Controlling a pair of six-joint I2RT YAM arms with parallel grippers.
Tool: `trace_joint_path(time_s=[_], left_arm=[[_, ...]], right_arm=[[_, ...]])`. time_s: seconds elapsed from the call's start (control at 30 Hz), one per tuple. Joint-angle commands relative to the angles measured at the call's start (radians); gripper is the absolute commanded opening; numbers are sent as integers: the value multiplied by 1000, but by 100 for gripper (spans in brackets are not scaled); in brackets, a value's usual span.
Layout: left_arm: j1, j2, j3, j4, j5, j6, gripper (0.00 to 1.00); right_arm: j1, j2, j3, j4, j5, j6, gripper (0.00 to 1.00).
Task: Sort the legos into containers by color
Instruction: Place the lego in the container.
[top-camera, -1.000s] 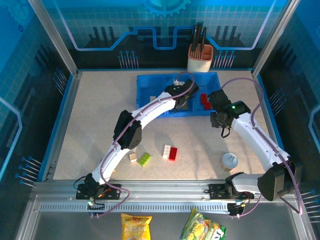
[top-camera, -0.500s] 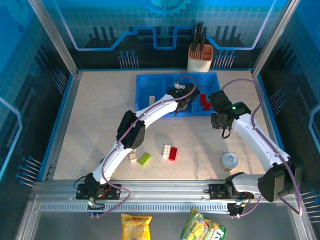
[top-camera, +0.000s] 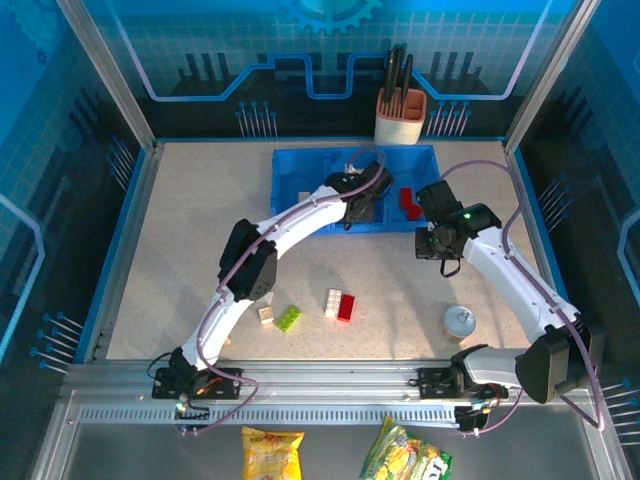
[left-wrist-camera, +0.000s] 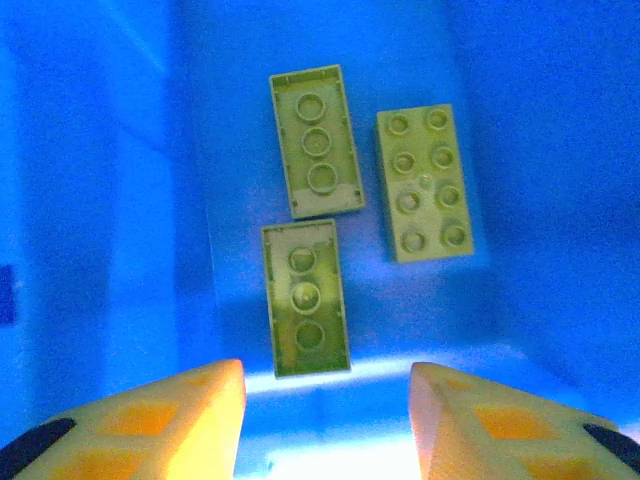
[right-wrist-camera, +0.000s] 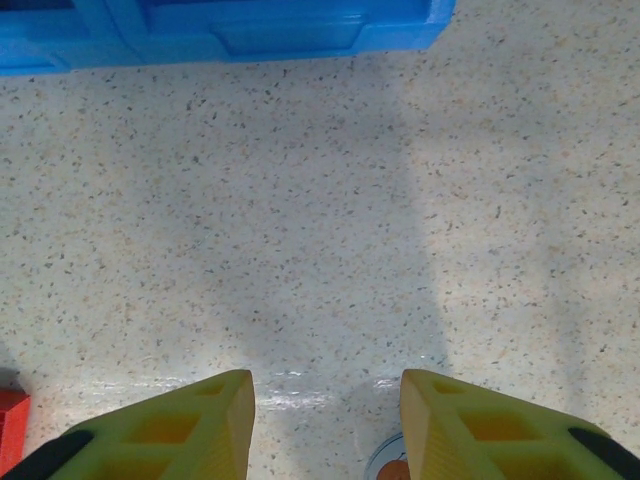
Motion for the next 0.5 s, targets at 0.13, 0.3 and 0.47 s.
trace_joint_path(time_s=[0.13, 0.3, 0.47], left_arm=[[14, -203, -187, 54, 132, 1, 48], [49, -322, -364, 113, 173, -22, 48], [95, -438, -542, 176, 202, -38, 48]], right_arm=[[98, 62, 16, -17, -21, 41, 43], [183, 107, 26, -21, -4, 128, 44], [266, 148, 23, 0, -7, 235, 44]])
